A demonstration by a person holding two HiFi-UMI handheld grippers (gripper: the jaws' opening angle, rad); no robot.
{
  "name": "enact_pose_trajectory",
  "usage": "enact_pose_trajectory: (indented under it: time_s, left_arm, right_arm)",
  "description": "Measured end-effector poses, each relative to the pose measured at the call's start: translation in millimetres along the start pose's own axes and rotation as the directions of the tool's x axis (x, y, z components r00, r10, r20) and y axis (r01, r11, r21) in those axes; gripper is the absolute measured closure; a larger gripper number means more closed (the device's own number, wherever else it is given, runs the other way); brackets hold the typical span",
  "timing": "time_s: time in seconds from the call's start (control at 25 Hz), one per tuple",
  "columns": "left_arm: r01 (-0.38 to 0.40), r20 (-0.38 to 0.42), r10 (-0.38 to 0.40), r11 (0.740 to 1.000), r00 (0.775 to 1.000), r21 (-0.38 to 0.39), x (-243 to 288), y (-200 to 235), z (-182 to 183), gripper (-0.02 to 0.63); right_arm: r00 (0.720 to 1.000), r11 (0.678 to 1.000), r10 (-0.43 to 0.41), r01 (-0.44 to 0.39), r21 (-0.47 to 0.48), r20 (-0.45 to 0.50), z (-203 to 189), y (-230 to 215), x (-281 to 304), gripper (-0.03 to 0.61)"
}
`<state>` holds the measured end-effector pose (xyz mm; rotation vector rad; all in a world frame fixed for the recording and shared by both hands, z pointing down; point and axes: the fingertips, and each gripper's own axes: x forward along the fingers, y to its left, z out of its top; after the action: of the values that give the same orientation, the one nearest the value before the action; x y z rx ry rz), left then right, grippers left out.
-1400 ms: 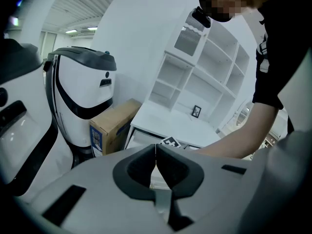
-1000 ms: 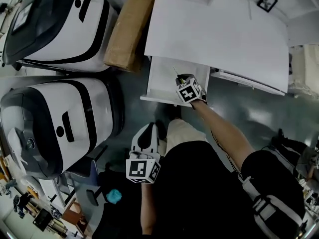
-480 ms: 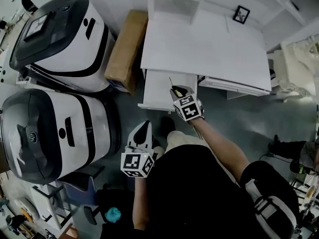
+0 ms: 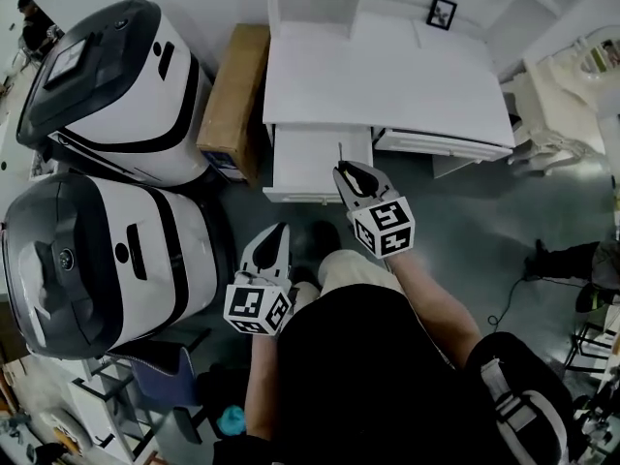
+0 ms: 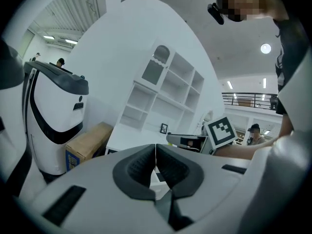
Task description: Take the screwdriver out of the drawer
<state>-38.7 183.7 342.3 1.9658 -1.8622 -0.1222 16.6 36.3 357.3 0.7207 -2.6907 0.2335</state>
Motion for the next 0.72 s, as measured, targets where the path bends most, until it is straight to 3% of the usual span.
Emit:
enact_pose_trajectory:
  time_s: [0.32,0.48,0.72]
  left_arm:
    - [0.062,-0.003,-0.062,0.996,0.998,0.071,-22,-20,13,0.591]
    - [0.080,0.009,-0.081,0.993,0.997,0.083,-33,-24,19,0.592]
    - [0.082,0.024,-0.085,0.993,0.996,0.089,-42,-31,21,0.591]
  right_arm:
    - [0.986,0.997,-0.010,-0.002,0.071,0.164,29,26,-77,0.491]
    - [0.972,0.996,0.026,-0.046,0.082,0.235,36,41,-107,0.491]
    - [0.961,0.993,0.086,-0.103,0.051,0.264,36,61,-131,0.491]
